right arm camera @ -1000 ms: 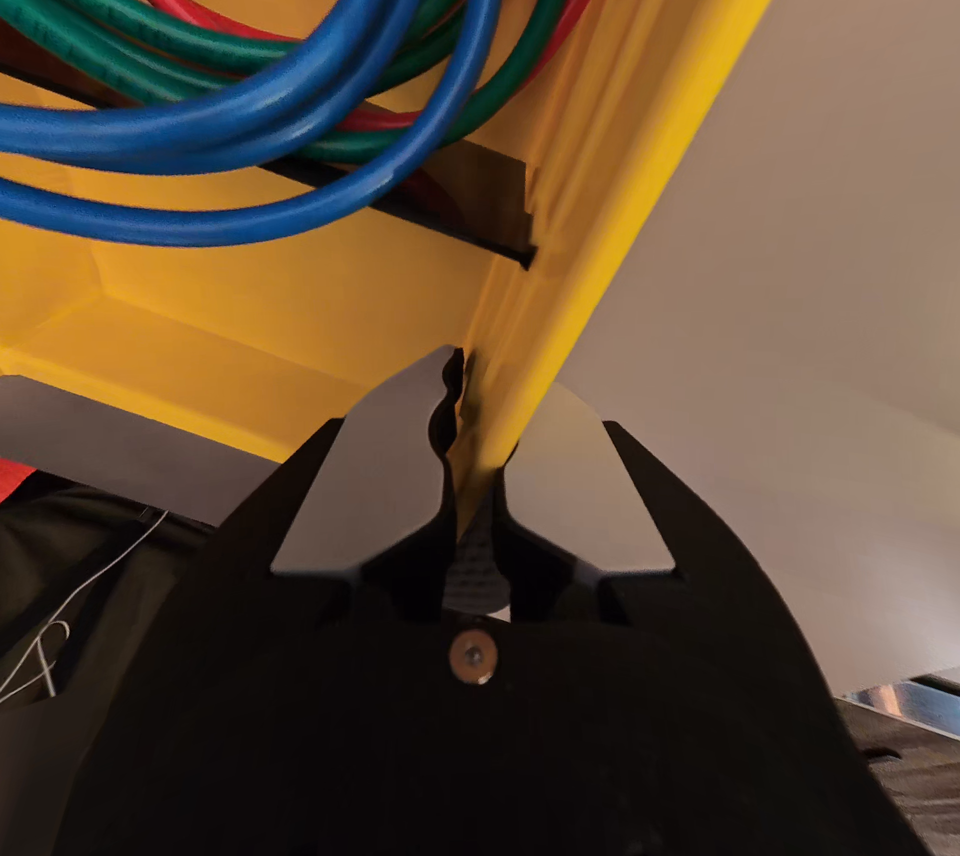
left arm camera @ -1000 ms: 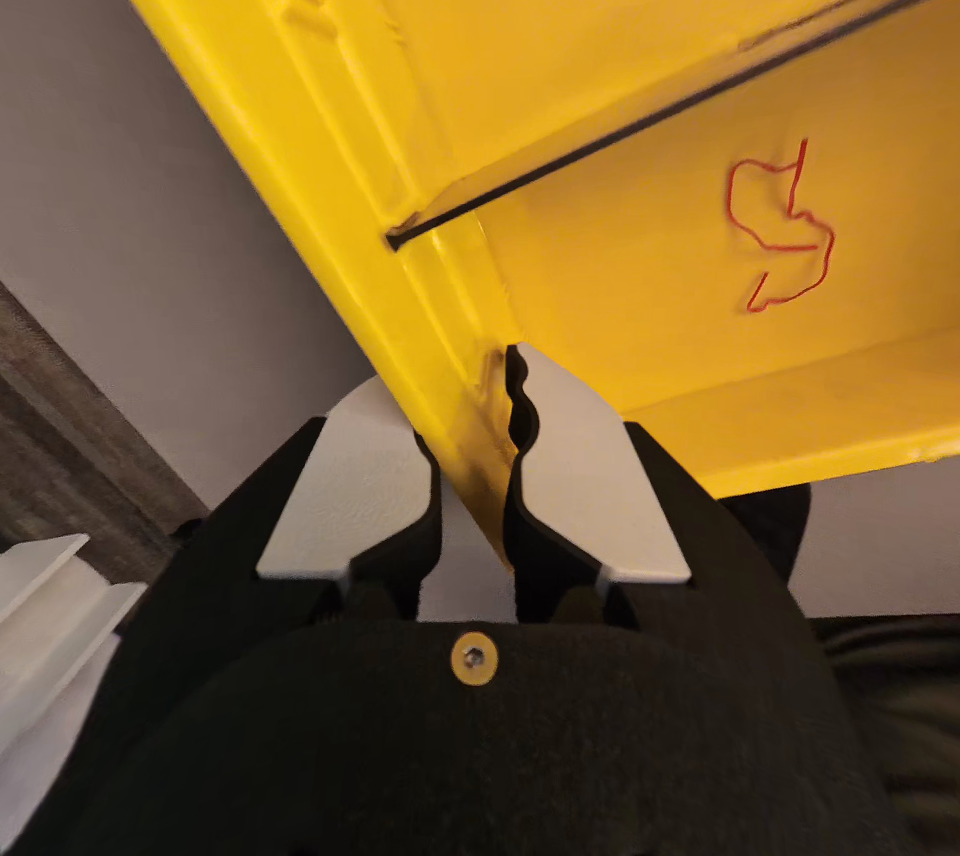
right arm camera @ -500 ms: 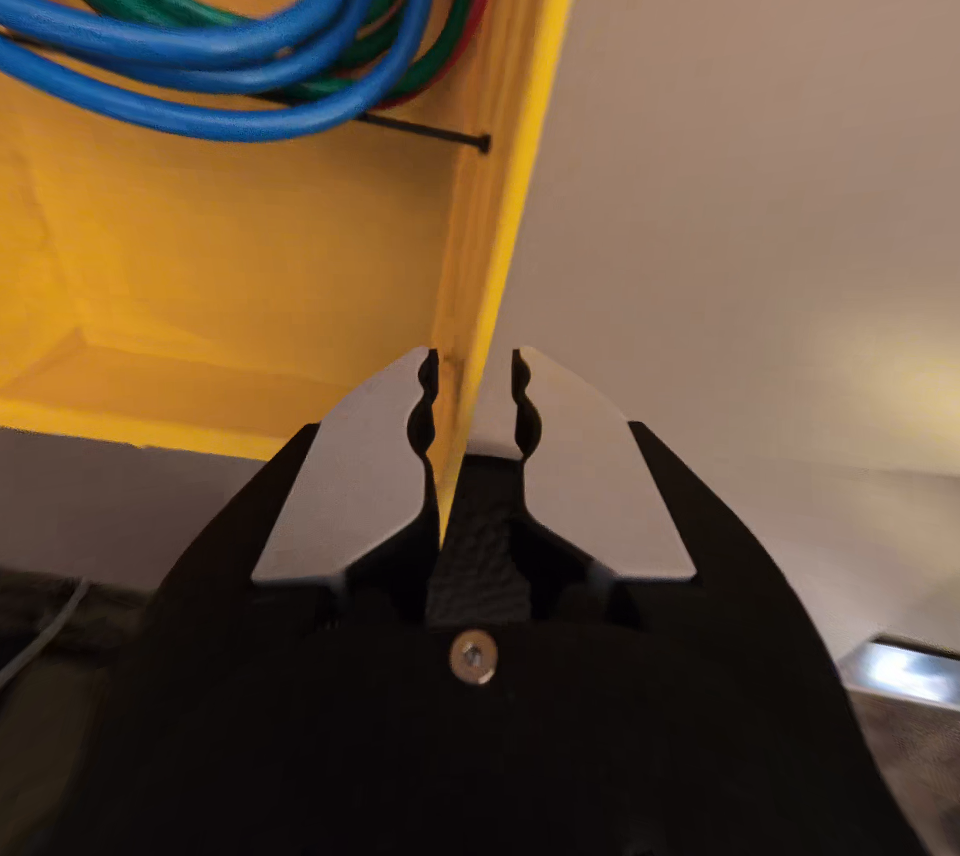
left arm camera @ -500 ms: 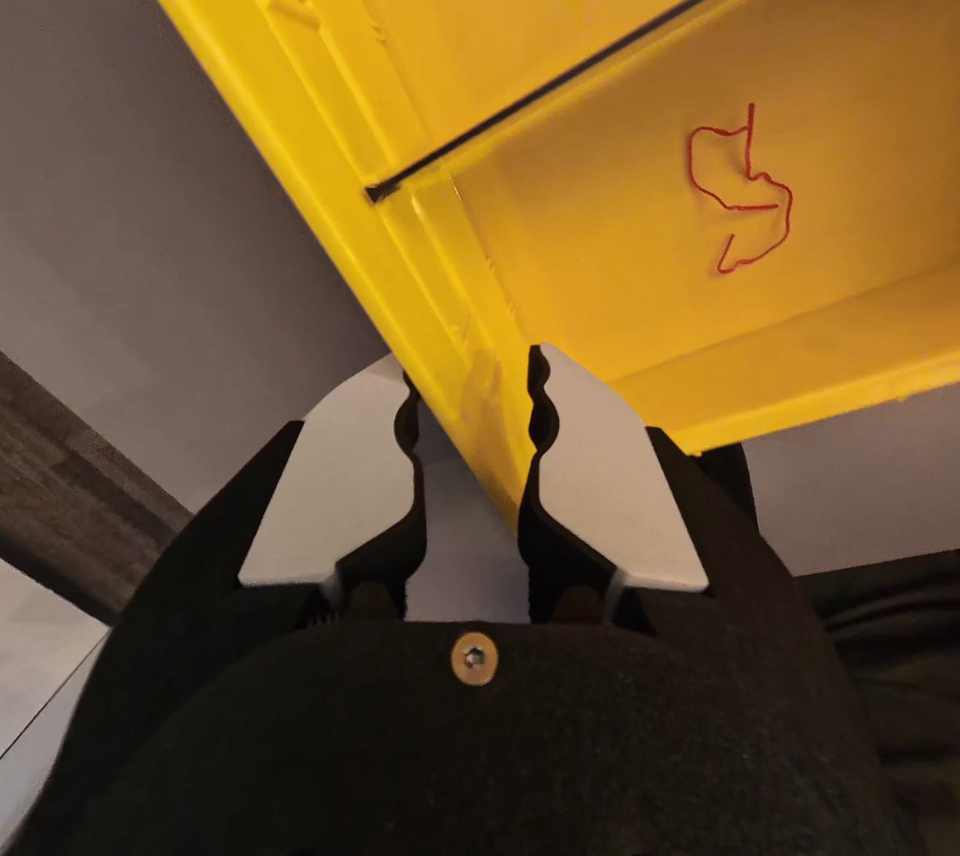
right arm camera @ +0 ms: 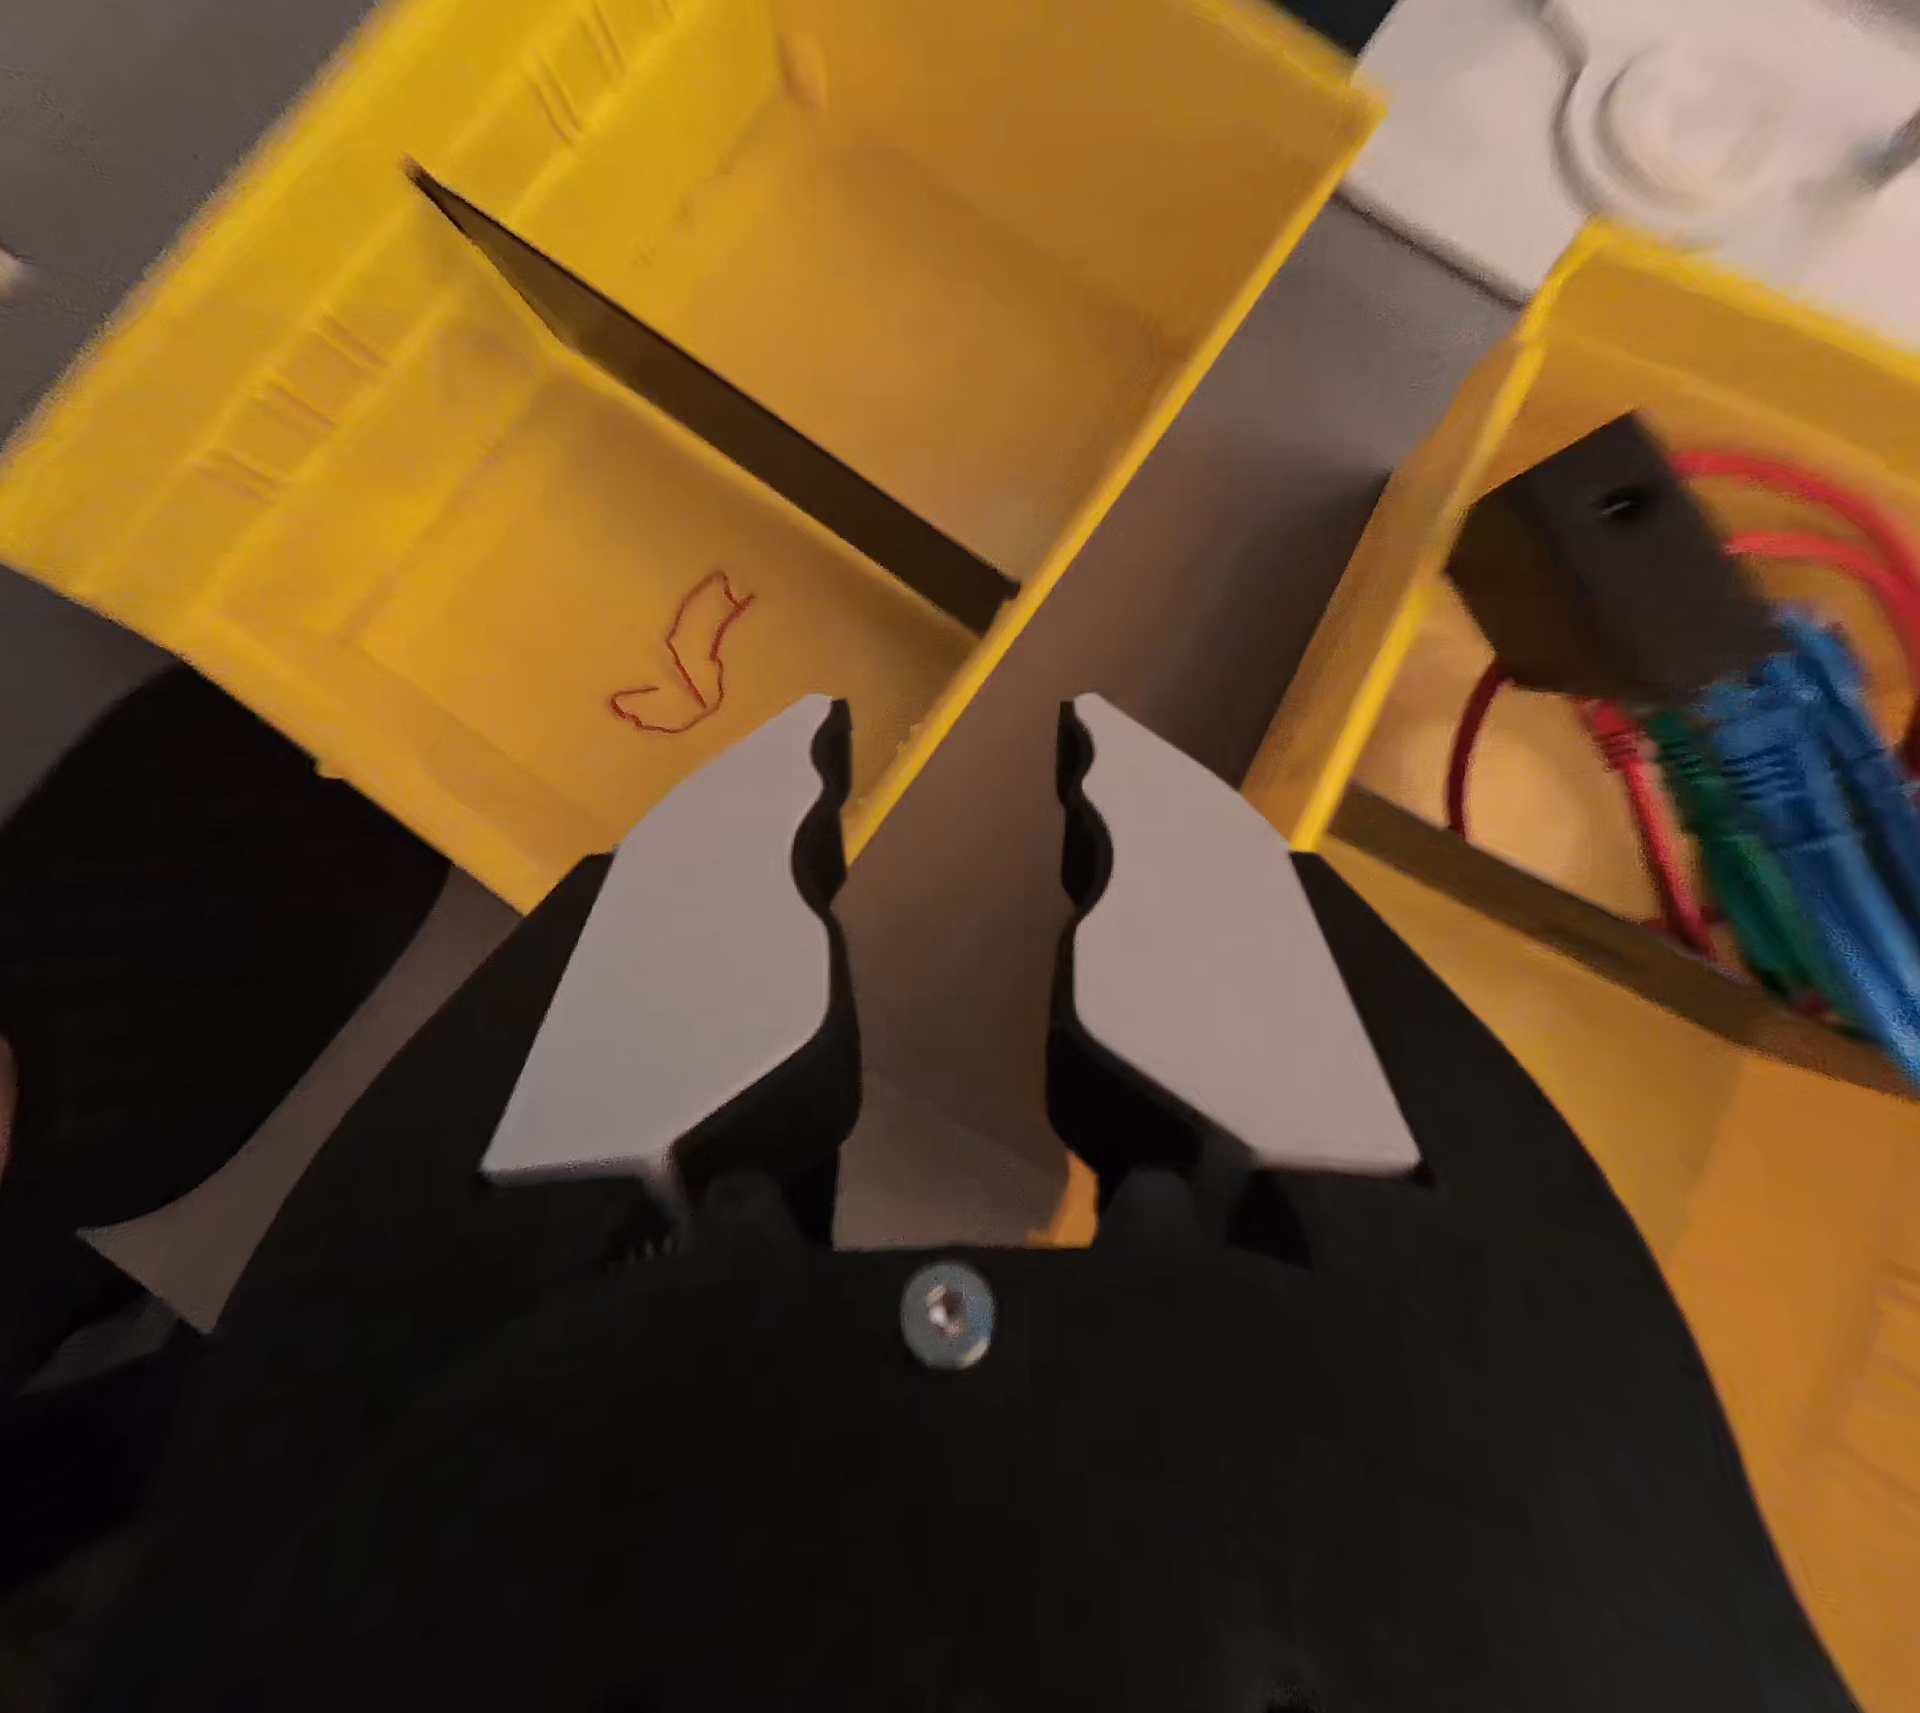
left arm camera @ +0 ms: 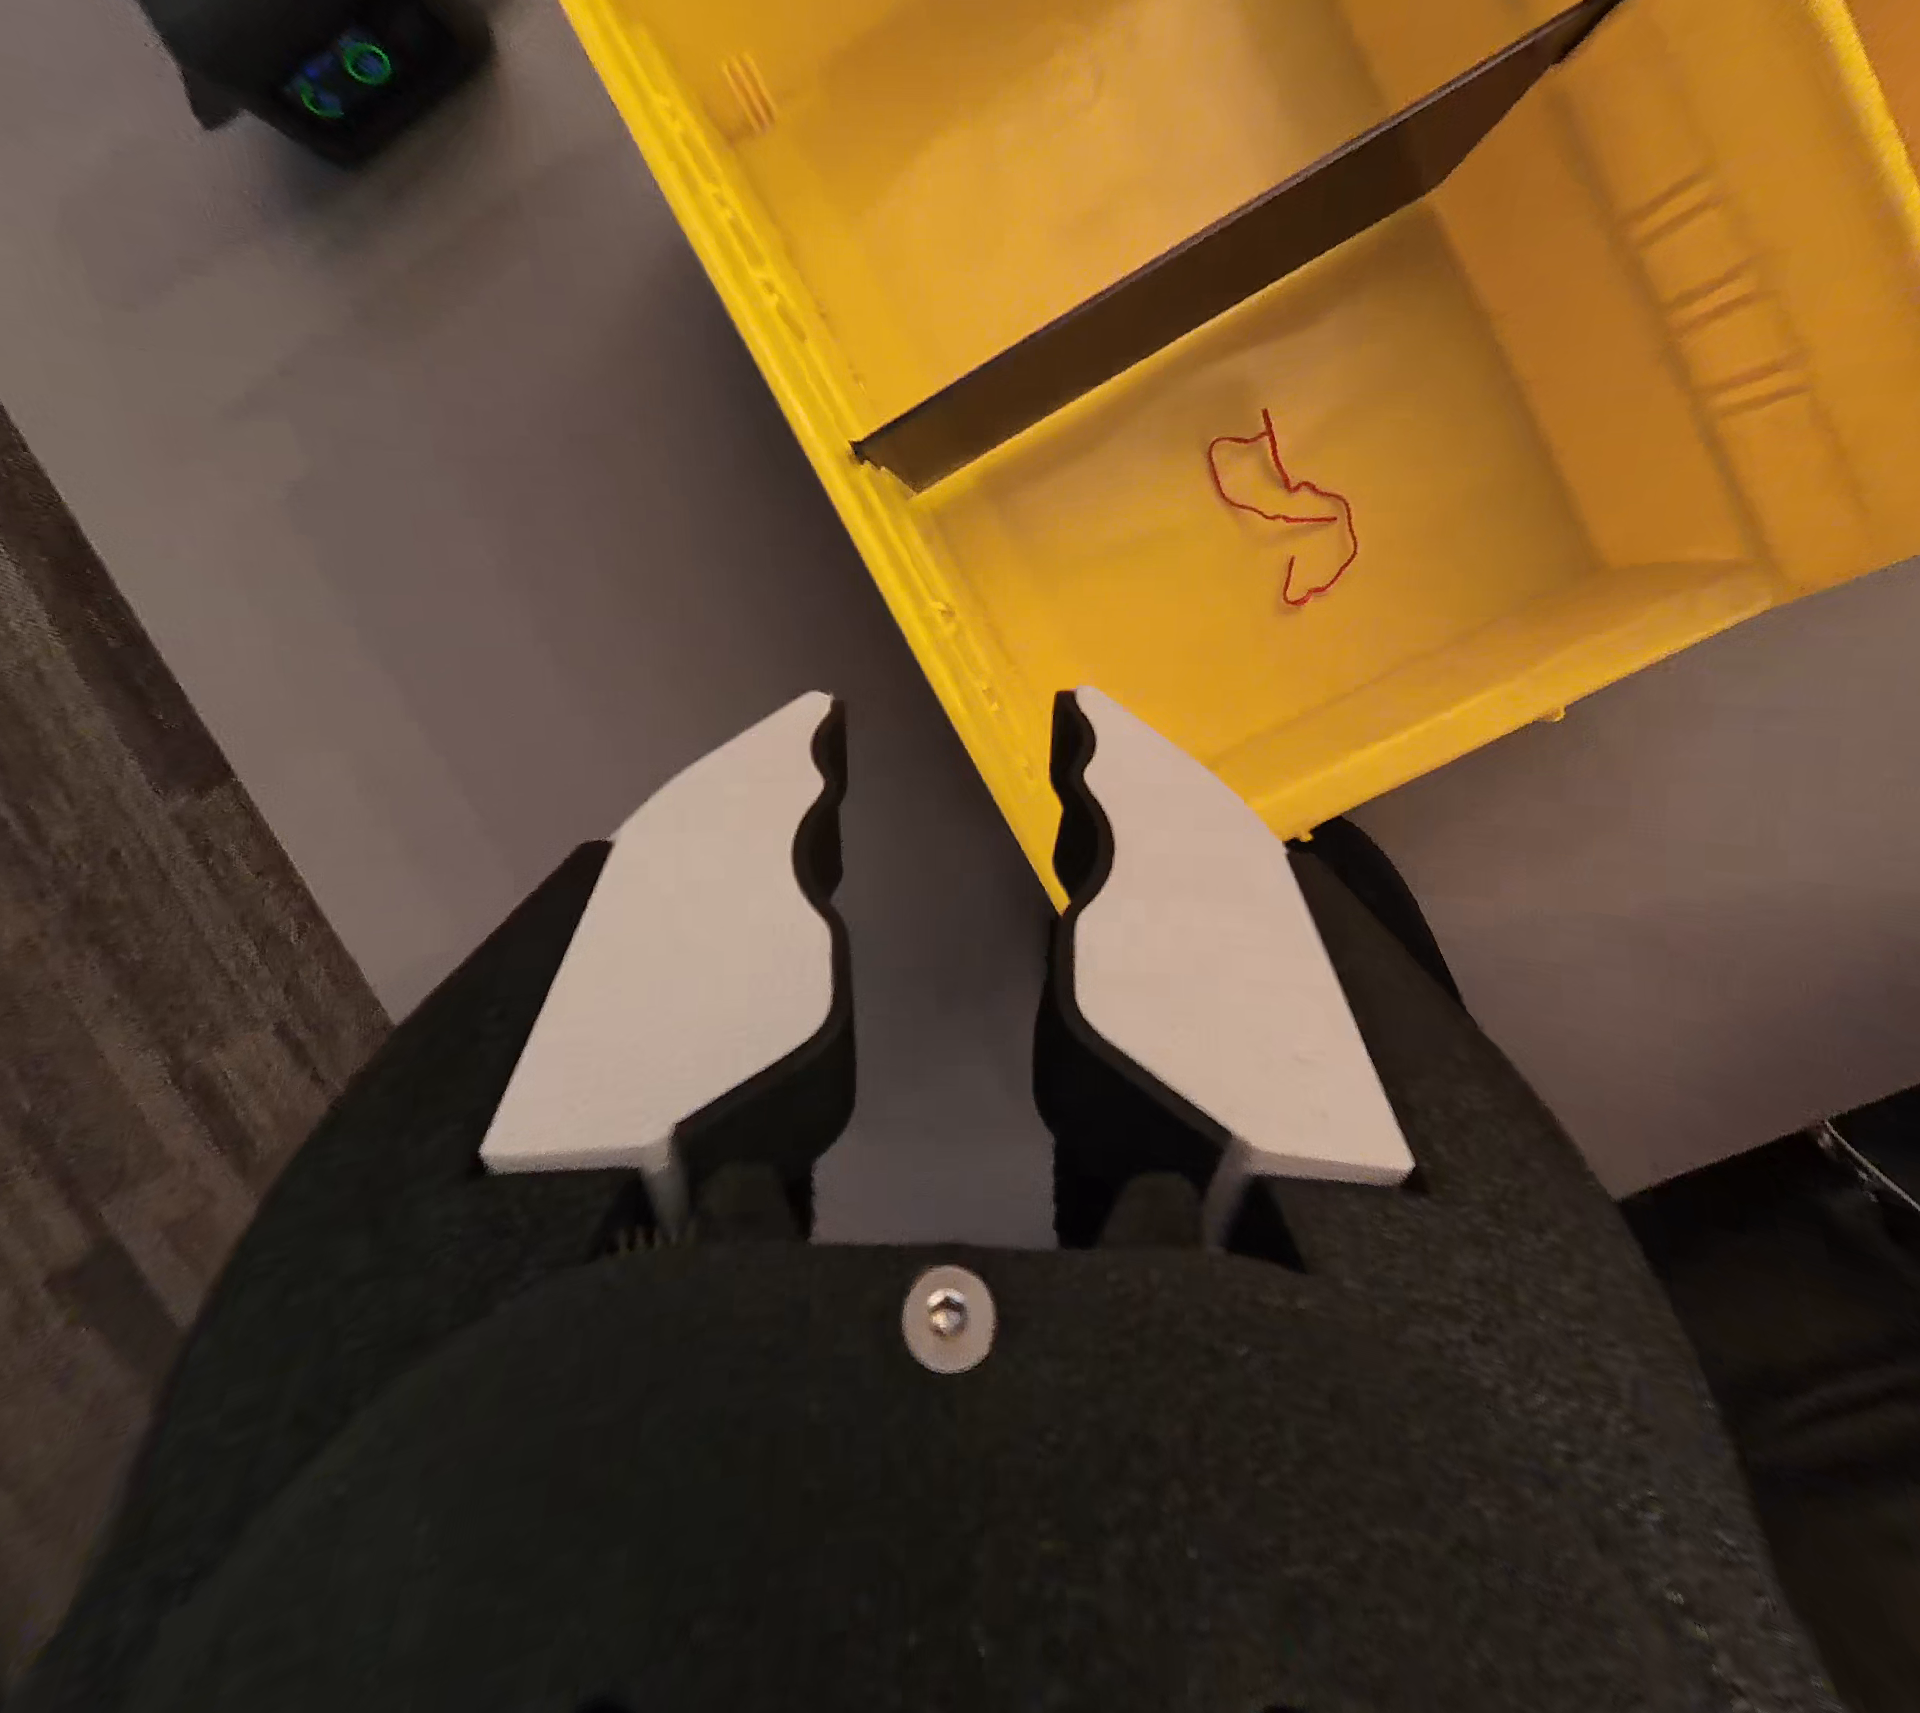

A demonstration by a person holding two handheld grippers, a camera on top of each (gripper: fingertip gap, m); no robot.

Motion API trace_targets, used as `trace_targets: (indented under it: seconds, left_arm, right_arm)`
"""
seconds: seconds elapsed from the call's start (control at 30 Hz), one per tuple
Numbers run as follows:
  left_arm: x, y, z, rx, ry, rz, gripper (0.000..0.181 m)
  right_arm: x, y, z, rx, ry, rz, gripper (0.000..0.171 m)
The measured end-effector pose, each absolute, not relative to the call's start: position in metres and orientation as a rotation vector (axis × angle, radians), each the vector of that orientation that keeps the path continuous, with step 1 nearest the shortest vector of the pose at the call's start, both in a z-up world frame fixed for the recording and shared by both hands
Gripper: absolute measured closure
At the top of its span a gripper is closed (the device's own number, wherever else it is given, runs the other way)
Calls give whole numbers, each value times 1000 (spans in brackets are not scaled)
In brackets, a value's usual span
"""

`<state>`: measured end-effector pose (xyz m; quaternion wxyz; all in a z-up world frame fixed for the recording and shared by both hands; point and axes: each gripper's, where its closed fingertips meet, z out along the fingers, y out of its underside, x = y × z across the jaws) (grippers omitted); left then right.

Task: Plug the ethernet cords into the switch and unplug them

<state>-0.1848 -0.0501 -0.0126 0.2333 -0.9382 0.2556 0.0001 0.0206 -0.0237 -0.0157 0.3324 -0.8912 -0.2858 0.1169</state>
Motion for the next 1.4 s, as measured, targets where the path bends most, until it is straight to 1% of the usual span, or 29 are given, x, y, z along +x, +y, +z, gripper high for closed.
trace_targets:
  seconds: [0.03, 0.13, 0.2, 0.3, 0.37, 0.43, 0.5, 0.57, 0.63, 0.73, 0.9, 0.97, 1.03, 1.07, 1.1, 1.13, 1.2, 1.27, 1.33, 1.4]
  left_arm:
    - [-185, -50, -9, -2557, 695, -3, 144]
    - [-187, -53, 3, -2496, 684, 8, 144]
    - [-187, -56, 10, -2463, 684, 0, 144]
    - [-188, -57, 17, -2429, 676, 8, 144]
    - [-187, -57, 19, -2417, 683, 11, 145]
    - [-185, -56, 21, -2406, 691, 17, 145]
    - [-181, -56, 22, -2396, 710, 19, 145]
    - [-177, -55, 23, -2371, 749, 30, 145]
    - [-176, -53, 27, -2347, 748, 40, 145]
    - [-172, -51, 37, -2301, 729, 36, 147]
    - [-170, -52, 61, -2189, 696, 83, 147]
    - [-168, -57, 87, -2068, 660, 97, 149]
    - [-157, -72, 117, -1924, 618, 23, 158]
    - [-151, -81, 133, -1849, 596, -16, 164]
    - [-146, -91, 150, -1765, 573, -55, 175]
    - [-141, -101, 168, -1673, 546, -96, 181]
    - [-131, -124, 202, -1492, 498, -191, 181]
    - [-122, -148, 223, -1358, 502, -286, 180]
    - [-117, -162, 232, -1286, 512, -339, 179]
    - [-115, -163, 227, -1310, 541, -333, 167]
  right_arm:
    - [16, -21, -33, -2404, -746, 272, 123]
    - [16, -12, -67, -2553, -695, 173, 121]
    - [18, -4, -72, -2587, -618, 178, 120]
    - [13, -1, -83, -2679, -580, 219, 125]
    - [7, -7, -95, -2785, -571, 263, 136]
    - [6, -10, -109, -2870, -588, 209, 145]
    - [10, -12, -123, -2930, -592, 117, 146]
    - [13, -8, -125, -2914, -583, 47, 147]
    - [10, -7, -125, -2925, -559, 100, 157]
    - [8, -3, -126, -2974, -501, 215, 164]
    - [8, -1, -123, -3034, -489, 303, 165]
    - [10, 0, -119, -3050, -492, 303, 165]
    - [13, 0, -109, -3050, -512, 285, 166]
    - [14, 1, -102, -3042, -533, 271, 166]
    - [15, 2, -93, -3030, -555, 261, 165]
    - [15, 2, -83, -3019, -582, 255, 165]
    - [15, 2, -57, -2994, -642, 259, 165]
    - [20, 1, -26, -2964, -690, 287, 166]
    - [32, 1, 10, -2930, -713, 343, 166]
    - [58, 0, 47, -2901, -716, 399, 166]
